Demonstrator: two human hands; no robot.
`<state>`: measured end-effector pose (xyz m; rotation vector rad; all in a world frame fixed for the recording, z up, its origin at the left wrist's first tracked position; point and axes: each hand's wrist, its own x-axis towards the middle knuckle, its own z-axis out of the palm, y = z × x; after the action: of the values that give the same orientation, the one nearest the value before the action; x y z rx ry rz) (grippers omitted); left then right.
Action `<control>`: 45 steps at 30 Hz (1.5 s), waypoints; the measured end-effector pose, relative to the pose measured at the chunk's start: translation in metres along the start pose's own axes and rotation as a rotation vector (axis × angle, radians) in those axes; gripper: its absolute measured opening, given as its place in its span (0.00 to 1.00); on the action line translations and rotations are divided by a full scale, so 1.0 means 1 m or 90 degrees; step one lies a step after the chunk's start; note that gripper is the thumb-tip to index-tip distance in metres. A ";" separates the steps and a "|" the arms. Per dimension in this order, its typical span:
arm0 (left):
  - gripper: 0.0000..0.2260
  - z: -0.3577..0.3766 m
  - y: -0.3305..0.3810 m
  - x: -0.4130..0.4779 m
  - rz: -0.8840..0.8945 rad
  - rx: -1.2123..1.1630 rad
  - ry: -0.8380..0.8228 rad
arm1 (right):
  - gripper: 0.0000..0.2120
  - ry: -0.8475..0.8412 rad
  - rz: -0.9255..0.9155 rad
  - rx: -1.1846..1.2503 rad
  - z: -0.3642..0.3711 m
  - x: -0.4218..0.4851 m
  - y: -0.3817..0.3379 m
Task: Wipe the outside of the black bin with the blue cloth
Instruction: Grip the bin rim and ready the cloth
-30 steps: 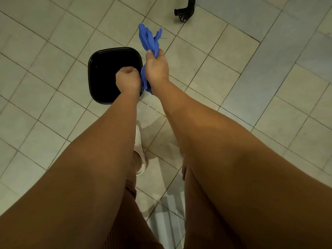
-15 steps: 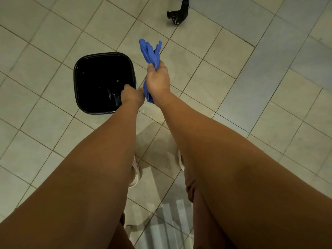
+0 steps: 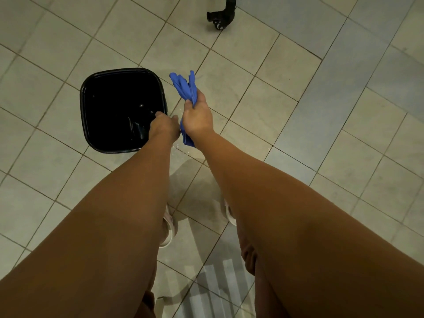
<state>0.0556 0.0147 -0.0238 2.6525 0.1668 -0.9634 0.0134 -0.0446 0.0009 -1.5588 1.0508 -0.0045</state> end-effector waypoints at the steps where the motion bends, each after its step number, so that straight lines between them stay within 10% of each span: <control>1: 0.21 -0.001 0.000 0.002 -0.004 -0.006 -0.001 | 0.20 -0.004 0.002 -0.003 0.001 -0.001 0.001; 17: 0.19 -0.028 -0.012 -0.022 -0.034 0.022 0.135 | 0.18 -0.047 0.054 -0.039 -0.003 -0.010 0.001; 26: 0.19 -0.065 -0.040 -0.030 -0.029 -0.259 0.117 | 0.08 0.000 0.072 -0.049 -0.008 -0.021 -0.005; 34: 0.12 -0.072 -0.061 -0.061 -0.026 -0.490 0.061 | 0.31 0.005 0.065 -0.140 -0.023 -0.035 0.008; 45: 0.19 -0.078 -0.056 -0.071 0.043 -0.513 0.138 | 0.29 -0.018 -0.025 -0.329 -0.034 -0.027 0.010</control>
<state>0.0363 0.0932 0.0646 1.9800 0.4113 -0.4372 -0.0269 -0.0540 0.0180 -2.0360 1.0497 0.2816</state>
